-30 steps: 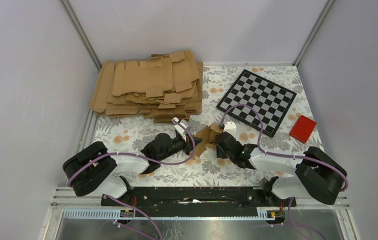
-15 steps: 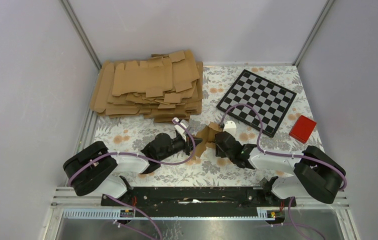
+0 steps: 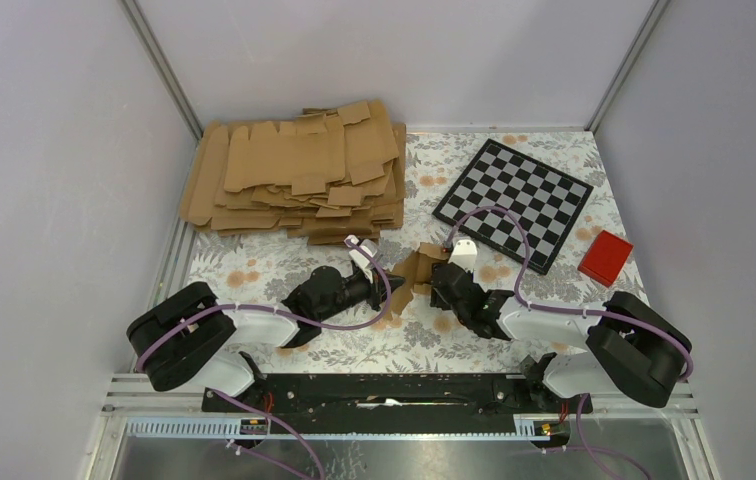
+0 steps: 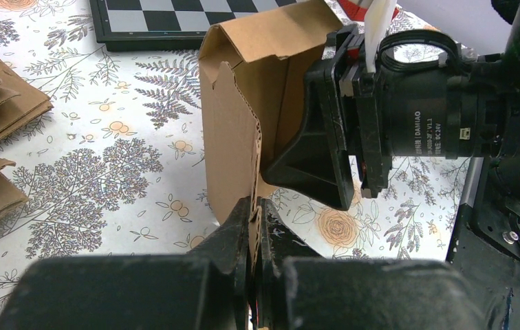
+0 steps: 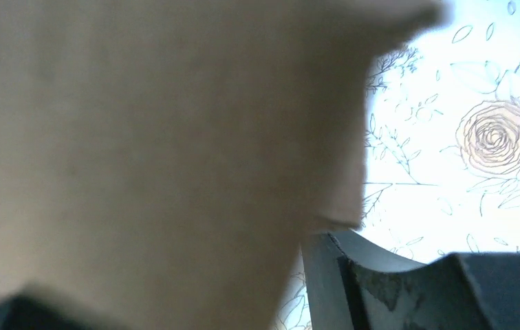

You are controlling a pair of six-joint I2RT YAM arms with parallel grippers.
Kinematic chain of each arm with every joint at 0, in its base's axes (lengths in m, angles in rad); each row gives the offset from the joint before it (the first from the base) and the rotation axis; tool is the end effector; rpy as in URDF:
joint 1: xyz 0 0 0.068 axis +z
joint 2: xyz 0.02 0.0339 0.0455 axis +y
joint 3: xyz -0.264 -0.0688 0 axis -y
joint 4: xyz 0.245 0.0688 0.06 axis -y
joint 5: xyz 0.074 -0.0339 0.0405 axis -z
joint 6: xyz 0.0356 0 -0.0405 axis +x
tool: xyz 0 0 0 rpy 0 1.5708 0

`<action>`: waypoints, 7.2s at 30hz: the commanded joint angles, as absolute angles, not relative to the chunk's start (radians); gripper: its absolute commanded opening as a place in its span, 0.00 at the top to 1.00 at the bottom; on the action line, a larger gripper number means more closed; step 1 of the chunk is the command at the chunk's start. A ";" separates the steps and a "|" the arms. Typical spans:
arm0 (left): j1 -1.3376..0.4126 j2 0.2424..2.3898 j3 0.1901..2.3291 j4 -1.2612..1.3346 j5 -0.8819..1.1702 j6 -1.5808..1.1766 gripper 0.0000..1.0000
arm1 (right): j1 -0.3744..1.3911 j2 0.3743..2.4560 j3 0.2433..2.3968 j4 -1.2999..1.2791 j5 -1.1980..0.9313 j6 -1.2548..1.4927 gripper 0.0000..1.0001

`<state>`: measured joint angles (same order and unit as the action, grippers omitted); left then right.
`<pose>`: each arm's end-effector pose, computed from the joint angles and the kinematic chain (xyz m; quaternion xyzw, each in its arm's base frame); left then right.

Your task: Fold the paper box

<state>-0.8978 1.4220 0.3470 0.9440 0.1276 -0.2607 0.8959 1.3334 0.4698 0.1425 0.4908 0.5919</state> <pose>0.1576 -0.2050 0.1733 0.2749 0.6994 -0.4003 0.5244 0.1642 0.1784 0.1532 -0.0348 0.8888 0.1079 0.4441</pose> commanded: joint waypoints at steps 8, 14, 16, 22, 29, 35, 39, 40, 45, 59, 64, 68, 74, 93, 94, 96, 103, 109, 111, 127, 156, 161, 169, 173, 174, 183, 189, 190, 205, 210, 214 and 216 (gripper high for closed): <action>-0.904 1.436 0.362 0.925 0.179 -0.275 1.00 | 0.904 1.363 0.503 0.263 0.560 0.540 0.51; -0.905 1.437 0.364 0.922 0.180 -0.273 1.00 | 0.905 1.438 0.516 0.262 0.509 0.541 0.52; -0.905 1.439 0.364 0.921 0.180 -0.273 1.00 | 0.905 1.466 0.527 0.256 0.506 0.541 0.54; -0.904 1.439 0.364 0.921 0.177 -0.273 1.00 | 0.905 1.577 0.597 0.173 0.495 0.542 0.58; -0.904 1.436 0.364 0.917 0.166 -0.270 1.00 | 0.905 1.573 0.607 0.156 0.483 0.541 0.55; -0.904 1.422 0.356 0.914 0.139 -0.265 1.00 | 0.905 1.454 0.591 0.157 0.469 0.530 0.55; -0.904 1.420 0.358 0.914 0.137 -0.264 1.00 | 0.905 1.387 0.573 0.158 0.476 0.514 0.56; -0.904 1.420 0.357 0.913 0.137 -0.264 1.00 | 0.905 1.376 0.569 0.158 0.476 0.510 0.56; -0.904 1.416 0.357 0.910 0.138 -0.264 1.00 | 0.905 1.355 0.557 0.158 0.465 0.515 0.55; -0.905 1.421 0.362 0.903 0.156 -0.265 1.00 | 0.905 1.493 0.594 0.173 0.509 0.498 0.58; -0.904 1.432 0.370 0.904 0.190 -0.268 1.00 | 0.905 1.493 0.571 0.204 0.483 0.512 0.67; -0.905 1.445 0.368 0.940 0.257 -0.284 1.00 | 0.906 1.473 0.568 0.209 0.468 0.537 0.70; -0.904 1.479 0.374 1.010 0.375 -0.322 1.00 | 0.907 1.485 0.573 0.200 0.474 0.563 0.70; -0.904 1.520 0.365 1.128 0.478 -0.393 1.00 | 0.908 1.507 0.642 0.109 0.459 0.768 0.84; -0.904 1.522 0.365 1.127 0.477 -0.395 1.00 | 0.908 1.509 0.645 0.107 0.459 0.772 0.84; -0.904 1.524 0.367 1.125 0.479 -0.397 1.00 | 0.908 1.506 0.649 0.096 0.465 0.782 0.84; -0.904 1.526 0.368 1.117 0.466 -0.398 1.00 | 0.908 1.495 0.647 0.096 0.455 0.797 0.71; -0.904 1.525 0.377 1.073 0.423 -0.383 1.00 | 0.908 1.488 0.645 0.097 0.434 0.746 0.64; -0.905 1.517 0.379 1.046 0.392 -0.371 1.00 | 0.908 1.469 0.639 0.097 0.419 0.718 0.62; -0.905 1.477 0.378 0.962 0.281 -0.321 1.00 | 0.908 1.286 0.536 0.152 0.406 0.637 0.56; -0.904 1.407 0.783 0.178 0.122 -0.313 1.00 | 0.821 0.934 0.627 -0.227 0.381 0.416 0.00; -0.905 1.404 0.778 0.185 0.113 -0.296 1.00 | 0.647 0.914 0.706 -0.279 0.156 0.371 0.00; -0.905 1.386 0.765 0.207 0.095 -0.266 1.00 | 0.600 1.197 0.967 -0.443 -0.076 0.195 0.00; -0.905 1.385 0.764 0.214 0.087 -0.252 1.00 | 0.601 1.238 1.008 -0.436 -0.051 0.149 0.00; -0.905 1.385 0.763 0.217 0.085 -0.249 1.00 | 0.601 1.245 1.014 -0.441 -0.029 0.134 0.00; -0.904 1.391 0.741 0.245 0.065 -0.217 1.00 | 0.599 1.230 1.018 -0.447 0.124 0.097 0.01; -0.904 1.389 0.725 0.271 0.063 -0.198 1.00 | 0.598 1.199 1.022 -0.451 0.182 0.078 0.00; -0.904 1.388 0.722 0.279 0.063 -0.188 1.00 | 0.598 1.205 1.023 -0.451 0.163 0.077 0.01; -0.905 1.353 0.655 0.412 0.110 -0.051 0.96 | 0.595 1.364 1.060 -0.484 -0.062 0.143 0.10; -0.905 1.352 0.657 0.414 0.098 -0.062 0.88 | 0.593 1.385 1.064 -0.483 -0.085 0.157 0.22; -0.904 1.330 0.668 0.384 0.046 -0.091 0.71 | 0.593 1.402 1.058 -0.461 -0.083 0.180 0.29; -0.904 1.309 0.673 0.366 0.033 -0.097 0.65 | 0.590 1.407 1.048 -0.441 -0.083 0.197 0.34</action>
